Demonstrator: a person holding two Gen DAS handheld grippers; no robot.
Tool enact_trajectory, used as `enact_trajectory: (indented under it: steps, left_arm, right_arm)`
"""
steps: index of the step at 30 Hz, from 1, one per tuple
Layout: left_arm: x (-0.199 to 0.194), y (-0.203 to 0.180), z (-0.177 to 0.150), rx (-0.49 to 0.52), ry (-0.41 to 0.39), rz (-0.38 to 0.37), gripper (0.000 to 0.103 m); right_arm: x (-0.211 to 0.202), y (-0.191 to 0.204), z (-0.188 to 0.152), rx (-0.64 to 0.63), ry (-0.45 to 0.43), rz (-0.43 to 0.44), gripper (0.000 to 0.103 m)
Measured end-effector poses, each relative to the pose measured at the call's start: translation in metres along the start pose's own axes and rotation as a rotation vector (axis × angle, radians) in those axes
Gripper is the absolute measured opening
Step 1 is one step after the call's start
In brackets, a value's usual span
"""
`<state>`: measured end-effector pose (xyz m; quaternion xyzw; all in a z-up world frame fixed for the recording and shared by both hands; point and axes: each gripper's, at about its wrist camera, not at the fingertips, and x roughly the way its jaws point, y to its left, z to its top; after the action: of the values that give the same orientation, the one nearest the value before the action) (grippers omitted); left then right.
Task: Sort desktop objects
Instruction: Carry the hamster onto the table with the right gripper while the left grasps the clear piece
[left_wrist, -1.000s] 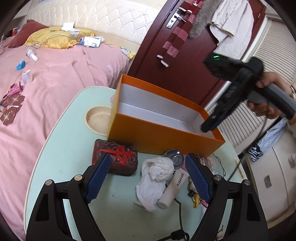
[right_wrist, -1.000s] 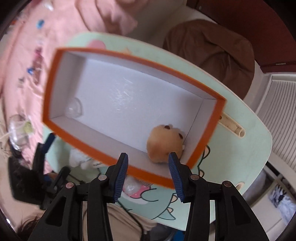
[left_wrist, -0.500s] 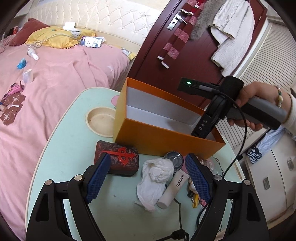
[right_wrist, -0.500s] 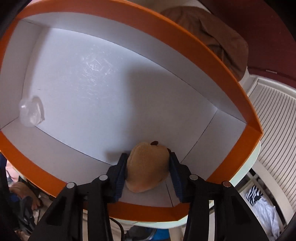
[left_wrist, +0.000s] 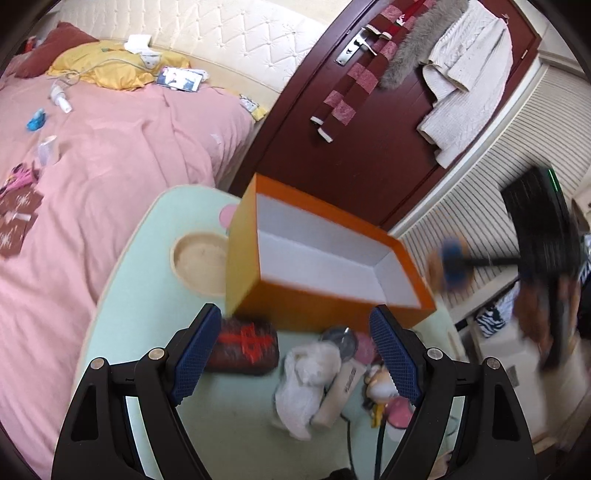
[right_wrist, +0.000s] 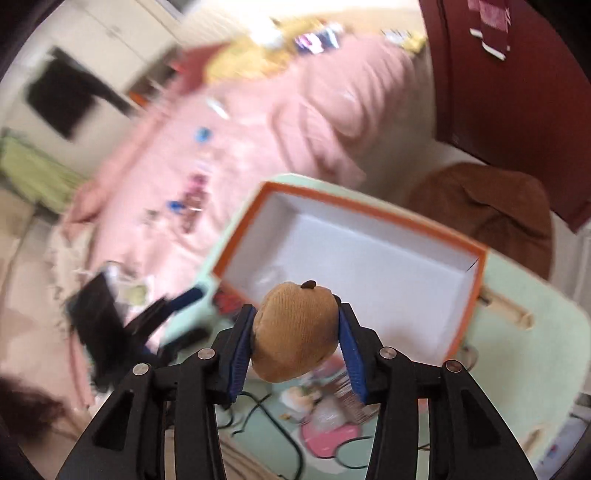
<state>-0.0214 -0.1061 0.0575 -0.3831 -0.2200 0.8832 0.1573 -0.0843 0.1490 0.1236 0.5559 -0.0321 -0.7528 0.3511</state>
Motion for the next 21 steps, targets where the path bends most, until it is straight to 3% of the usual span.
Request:
enact_trajectory:
  steps: [3, 4, 7, 10, 13, 17, 21]
  left_arm:
    - [0.007, -0.008, 0.038, 0.08, 0.085, -0.011, 0.081]
    - [0.014, -0.013, 0.051, 0.114, 0.137, -0.012, 0.076]
    - [0.047, -0.033, 0.084, 0.237, 0.35, 0.052, 0.067]
    - [0.088, -0.053, 0.102, 0.368, 0.607, 0.148, 0.045]
    - [0.128, -0.075, 0.102, 0.478, 0.865, 0.228, 0.045]
    - [0.171, -0.097, 0.082, 0.59, 1.116, 0.354, 0.045]
    - [0.207, -0.097, 0.056, 0.599, 1.243, 0.494, 0.045]
  right_arm:
    - [0.005, 0.003, -0.043, 0.001, -0.032, 0.06, 0.045]
    - [0.01, 0.002, -0.057, 0.014, -0.036, 0.078, 0.045]
    - [0.025, -0.002, -0.087, 0.053, -0.097, 0.062, 0.045]
    - [0.038, -0.003, -0.102, 0.106, -0.171, 0.045, 0.046]
    - [0.034, 0.001, -0.105, 0.103, -0.272, 0.025, 0.047]
    - [0.029, 0.002, -0.106, 0.108, -0.373, 0.106, 0.059]
    - [0.027, -0.005, -0.112, 0.156, -0.42, 0.198, 0.059]
